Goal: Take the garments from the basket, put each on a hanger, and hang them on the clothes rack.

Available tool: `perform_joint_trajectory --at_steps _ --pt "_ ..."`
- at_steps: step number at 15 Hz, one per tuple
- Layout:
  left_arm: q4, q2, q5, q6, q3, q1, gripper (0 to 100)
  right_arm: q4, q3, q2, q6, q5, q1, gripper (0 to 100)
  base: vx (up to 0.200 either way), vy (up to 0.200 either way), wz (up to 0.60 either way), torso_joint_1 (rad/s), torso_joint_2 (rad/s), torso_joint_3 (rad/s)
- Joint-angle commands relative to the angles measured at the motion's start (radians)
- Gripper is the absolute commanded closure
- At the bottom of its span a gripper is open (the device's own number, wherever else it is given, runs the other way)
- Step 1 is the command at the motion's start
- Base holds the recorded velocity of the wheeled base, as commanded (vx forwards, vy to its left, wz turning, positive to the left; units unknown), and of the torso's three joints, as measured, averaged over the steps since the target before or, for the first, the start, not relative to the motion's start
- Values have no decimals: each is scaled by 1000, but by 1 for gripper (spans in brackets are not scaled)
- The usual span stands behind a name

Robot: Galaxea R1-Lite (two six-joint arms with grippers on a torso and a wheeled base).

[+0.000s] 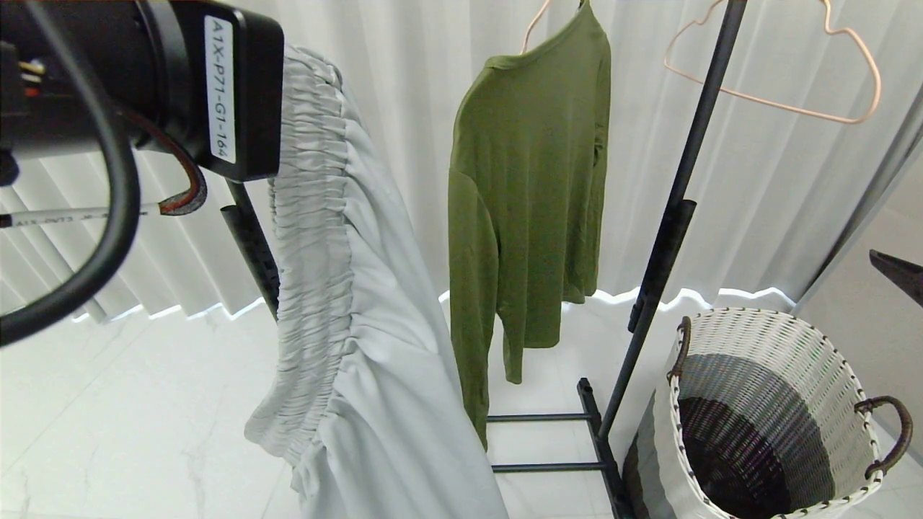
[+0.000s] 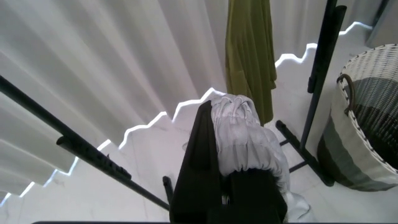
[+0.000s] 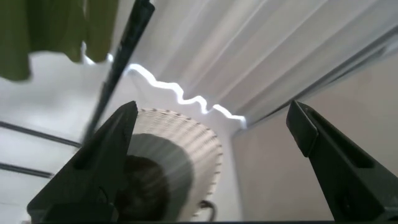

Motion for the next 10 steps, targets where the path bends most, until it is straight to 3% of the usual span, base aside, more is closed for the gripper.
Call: perform_joint_trajectory --at_steps 1,7,10 --pt "0 0 1 -1 0 0 100 -1 4 -7 32 0 -1 0 0 0 0 0 0 0" --pt "0 0 1 15 3 0 100 -1 4 -14 62 -3 -1 0 0 0 0 2 -13 -13" --pt "0 0 1 19 3 0 100 -1 5 -14 67 -3 -2 0 0 0 0 33 -225 -276"
